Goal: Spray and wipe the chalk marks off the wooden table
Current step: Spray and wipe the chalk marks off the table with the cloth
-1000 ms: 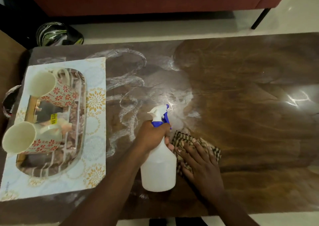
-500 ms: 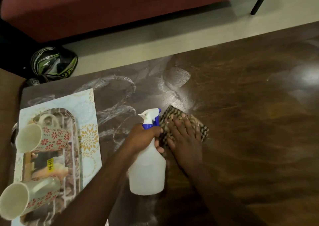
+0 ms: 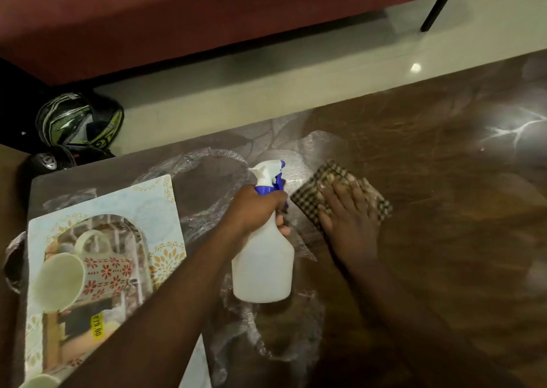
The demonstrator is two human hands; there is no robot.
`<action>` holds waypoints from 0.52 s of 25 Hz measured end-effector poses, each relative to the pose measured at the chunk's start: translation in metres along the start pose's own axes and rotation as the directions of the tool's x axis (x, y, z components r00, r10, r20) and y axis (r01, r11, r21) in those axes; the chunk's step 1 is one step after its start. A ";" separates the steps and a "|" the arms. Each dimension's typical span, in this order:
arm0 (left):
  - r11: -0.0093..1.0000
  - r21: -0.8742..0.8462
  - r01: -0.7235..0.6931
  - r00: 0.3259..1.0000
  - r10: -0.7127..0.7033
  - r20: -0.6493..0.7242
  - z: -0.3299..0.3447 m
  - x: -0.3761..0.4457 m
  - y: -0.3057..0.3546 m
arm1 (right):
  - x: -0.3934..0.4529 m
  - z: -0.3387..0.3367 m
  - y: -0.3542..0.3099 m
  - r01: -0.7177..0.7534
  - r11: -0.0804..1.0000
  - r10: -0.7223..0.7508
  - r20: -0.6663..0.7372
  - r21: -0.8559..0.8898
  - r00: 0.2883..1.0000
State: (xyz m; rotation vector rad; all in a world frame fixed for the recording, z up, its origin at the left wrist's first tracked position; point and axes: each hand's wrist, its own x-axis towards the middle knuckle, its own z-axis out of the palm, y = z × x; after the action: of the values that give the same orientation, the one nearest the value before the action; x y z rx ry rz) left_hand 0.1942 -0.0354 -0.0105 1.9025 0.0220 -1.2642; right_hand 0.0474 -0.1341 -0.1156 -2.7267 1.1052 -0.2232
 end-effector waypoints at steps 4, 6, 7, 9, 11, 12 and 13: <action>1.000 -0.018 -0.022 1.000 0.022 0.017 -0.017 0.022 0.002 | 0.005 0.025 -0.045 0.318 0.946 -0.322 0.073 0.059 0.944; 1.000 -0.015 0.003 0.998 -0.002 0.063 -0.025 0.025 0.002 | -0.004 0.016 -0.015 0.395 0.919 -0.395 0.066 0.021 0.916; 1.000 -0.025 0.012 0.996 -0.010 0.084 -0.031 0.026 0.002 | 0.009 0.012 -0.005 0.335 0.942 -0.335 0.037 -0.002 0.942; 0.999 -0.041 0.011 0.996 -0.007 0.085 -0.041 0.032 0.004 | 0.052 0.015 -0.015 0.092 0.996 -0.092 -0.023 -0.015 0.995; 0.999 -0.048 0.004 0.998 -0.001 0.069 -0.048 0.038 0.003 | 0.073 0.023 -0.055 0.021 1.000 -0.020 -0.041 0.019 0.999; 0.999 -0.051 -0.001 0.998 0.004 0.065 -0.050 0.041 0.001 | 0.068 0.028 -0.069 0.099 0.994 -0.098 -0.018 0.043 0.995; 0.999 -0.051 -0.004 0.998 0.007 0.063 -0.052 0.043 0.001 | 0.055 0.032 -0.071 0.220 0.974 -0.221 0.004 0.052 0.975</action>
State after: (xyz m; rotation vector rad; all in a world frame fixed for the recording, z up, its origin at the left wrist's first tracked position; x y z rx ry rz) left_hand 0.2555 -0.0202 -0.0355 1.8172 0.0158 -1.3071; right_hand 0.1406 -0.1193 -0.1262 -2.7981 0.7810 -0.2660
